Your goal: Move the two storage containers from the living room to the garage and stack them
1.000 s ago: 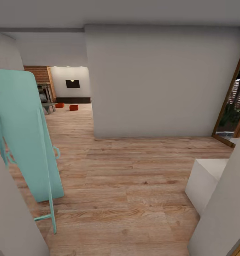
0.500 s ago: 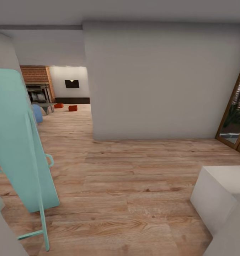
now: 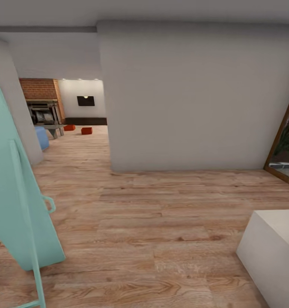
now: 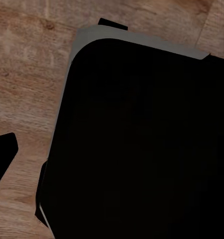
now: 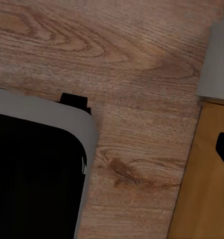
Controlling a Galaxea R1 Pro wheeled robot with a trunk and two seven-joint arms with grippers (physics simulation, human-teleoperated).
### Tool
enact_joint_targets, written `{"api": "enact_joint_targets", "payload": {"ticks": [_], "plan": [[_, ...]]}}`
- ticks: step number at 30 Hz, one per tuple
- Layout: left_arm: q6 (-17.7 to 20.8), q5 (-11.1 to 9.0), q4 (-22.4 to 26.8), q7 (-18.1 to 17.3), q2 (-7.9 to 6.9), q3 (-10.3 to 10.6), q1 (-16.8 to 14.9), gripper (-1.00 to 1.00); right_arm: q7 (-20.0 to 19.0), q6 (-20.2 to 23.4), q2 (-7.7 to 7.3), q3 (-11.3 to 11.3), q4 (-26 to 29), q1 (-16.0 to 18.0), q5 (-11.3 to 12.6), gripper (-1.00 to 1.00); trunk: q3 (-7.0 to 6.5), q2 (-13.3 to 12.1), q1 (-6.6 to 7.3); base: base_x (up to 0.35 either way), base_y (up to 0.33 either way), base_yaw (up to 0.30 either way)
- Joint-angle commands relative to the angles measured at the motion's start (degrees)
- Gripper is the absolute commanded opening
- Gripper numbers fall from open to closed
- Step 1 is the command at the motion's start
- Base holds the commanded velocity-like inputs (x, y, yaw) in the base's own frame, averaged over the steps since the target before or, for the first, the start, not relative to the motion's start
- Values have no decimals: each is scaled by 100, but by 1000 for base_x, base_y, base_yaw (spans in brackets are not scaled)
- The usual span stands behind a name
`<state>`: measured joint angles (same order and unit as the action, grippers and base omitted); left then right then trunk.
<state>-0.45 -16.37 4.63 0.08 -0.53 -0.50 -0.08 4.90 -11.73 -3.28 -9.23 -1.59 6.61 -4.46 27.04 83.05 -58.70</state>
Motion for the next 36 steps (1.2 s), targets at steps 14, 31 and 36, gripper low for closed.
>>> {"api": "enact_joint_targets", "payload": {"ticks": [14,31,36], "plan": [[-8,-25,3,1,0,-3,-1,100,25,-29,3,-26,-17,7,-69,100,5,2,-3,325,0,0],[-37,-25,3,1,0,6,-1,100,20,-25,48,-19,-19,7,-42,100,5,2,-3,325,0,0],[-42,-25,3,1,-2,6,-1,100,19,-23,62,-18,-25,7,-30,100,5,2,-3,325,0,0]]}}
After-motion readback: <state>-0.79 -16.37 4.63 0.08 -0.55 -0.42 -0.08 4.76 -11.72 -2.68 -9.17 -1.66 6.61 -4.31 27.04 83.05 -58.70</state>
